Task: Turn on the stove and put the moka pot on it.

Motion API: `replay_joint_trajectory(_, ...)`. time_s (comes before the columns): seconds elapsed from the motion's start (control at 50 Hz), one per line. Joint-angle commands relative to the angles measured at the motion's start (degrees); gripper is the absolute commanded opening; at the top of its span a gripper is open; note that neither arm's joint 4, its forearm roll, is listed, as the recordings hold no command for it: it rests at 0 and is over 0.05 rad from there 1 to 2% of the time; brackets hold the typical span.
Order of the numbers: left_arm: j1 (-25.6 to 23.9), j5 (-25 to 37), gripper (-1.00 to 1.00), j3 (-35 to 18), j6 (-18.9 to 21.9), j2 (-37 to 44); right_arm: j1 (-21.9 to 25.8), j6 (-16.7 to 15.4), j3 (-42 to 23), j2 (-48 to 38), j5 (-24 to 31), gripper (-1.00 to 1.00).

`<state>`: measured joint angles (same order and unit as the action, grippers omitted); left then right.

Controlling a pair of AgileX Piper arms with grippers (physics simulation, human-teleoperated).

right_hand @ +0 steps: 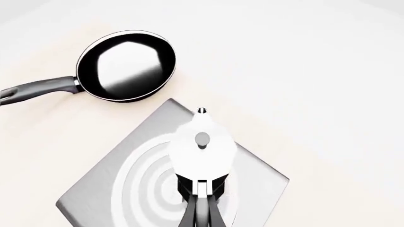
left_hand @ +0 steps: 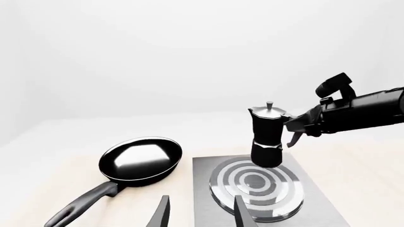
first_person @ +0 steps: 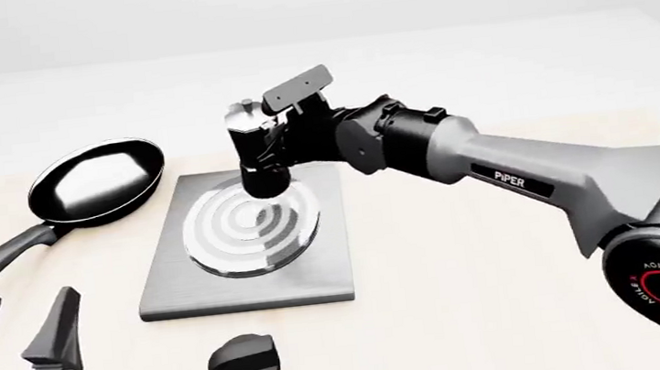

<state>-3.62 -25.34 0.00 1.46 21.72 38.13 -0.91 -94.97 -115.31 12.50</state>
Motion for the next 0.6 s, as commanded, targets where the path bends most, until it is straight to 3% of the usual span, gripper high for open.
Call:
replay_joint_trajectory(0.02,-0.11,-1.23,1.00,0.00,0.09,1.52,0.49,0.61,-2.16,-2.98,-1.08,-1.00)
replay_joint_trajectory(0.6,-0.25,-2.10,1.00,0.00,-0.13,2.59,2.42,1.58,-0.41,-5.62,-3.48,-1.00)
